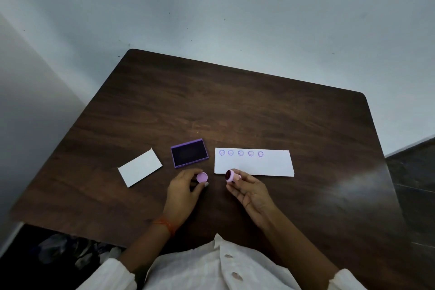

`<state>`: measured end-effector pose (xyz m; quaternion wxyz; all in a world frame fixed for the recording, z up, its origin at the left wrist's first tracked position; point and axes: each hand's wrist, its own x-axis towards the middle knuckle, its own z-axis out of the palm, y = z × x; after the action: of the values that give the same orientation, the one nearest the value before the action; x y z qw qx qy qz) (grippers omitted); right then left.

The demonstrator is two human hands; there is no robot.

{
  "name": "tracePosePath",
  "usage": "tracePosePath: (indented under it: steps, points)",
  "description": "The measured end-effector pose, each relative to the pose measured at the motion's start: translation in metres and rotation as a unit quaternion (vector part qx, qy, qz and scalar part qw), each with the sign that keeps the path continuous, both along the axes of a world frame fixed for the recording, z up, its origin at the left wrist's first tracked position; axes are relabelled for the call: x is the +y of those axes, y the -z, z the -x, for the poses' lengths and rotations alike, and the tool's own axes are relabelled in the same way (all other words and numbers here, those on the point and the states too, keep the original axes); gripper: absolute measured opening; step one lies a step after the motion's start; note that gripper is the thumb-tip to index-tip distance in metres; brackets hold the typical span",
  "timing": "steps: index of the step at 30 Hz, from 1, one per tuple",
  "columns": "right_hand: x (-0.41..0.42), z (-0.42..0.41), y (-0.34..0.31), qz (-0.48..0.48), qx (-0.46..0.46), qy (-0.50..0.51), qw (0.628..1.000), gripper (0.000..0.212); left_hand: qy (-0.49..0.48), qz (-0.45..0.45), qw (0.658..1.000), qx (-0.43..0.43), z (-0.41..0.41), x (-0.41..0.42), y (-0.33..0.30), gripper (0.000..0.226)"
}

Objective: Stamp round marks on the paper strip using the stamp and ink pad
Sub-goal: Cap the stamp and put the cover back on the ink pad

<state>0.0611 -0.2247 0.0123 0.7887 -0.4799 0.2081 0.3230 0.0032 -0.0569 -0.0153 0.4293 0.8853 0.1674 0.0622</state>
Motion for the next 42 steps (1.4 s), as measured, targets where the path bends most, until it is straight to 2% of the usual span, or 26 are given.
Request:
tracePosePath:
  steps: [4, 8, 14, 17, 23, 33, 39, 42]
  points:
    - [0.016, 0.001, -0.008, 0.113, -0.128, -0.093, 0.981, 0.019, 0.011, 0.024, 1.000, -0.005, 0.001, -0.004, -0.007, 0.035]
    - [0.031, 0.002, -0.012, 0.223, -0.264, -0.141, 0.928, 0.016, 0.023, 0.032, 0.998, -0.039, 0.001, -0.007, -0.018, 0.036]
    - [0.036, 0.003, -0.014, 0.319, -0.363, -0.171, 0.859, 0.013, 0.011, 0.069, 0.997, -0.037, 0.002, -0.005, -0.028, 0.037]
    - [0.038, 0.004, -0.015, 0.339, -0.379, -0.179, 0.842, 0.014, 0.008, 0.081, 0.996, -0.034, 0.003, -0.005, -0.030, 0.039]
    - [0.038, 0.001, -0.014, 0.346, -0.376, -0.212, 0.833, 0.017, 0.017, 0.093, 0.995, -0.035, 0.005, -0.001, -0.029, 0.037]
    - [0.038, -0.004, -0.013, 0.331, -0.340, -0.236, 0.848, 0.015, 0.031, 0.063, 0.997, -0.036, 0.003, 0.003, -0.028, 0.035]
    - [0.033, -0.007, -0.013, 0.323, -0.340, -0.245, 0.848, 0.023, 0.023, 0.068, 0.997, -0.033, 0.004, 0.005, -0.025, 0.032]
    - [0.033, -0.008, -0.014, 0.314, -0.335, -0.241, 0.855, 0.016, 0.028, 0.076, 0.996, -0.036, 0.002, 0.004, -0.026, 0.028]
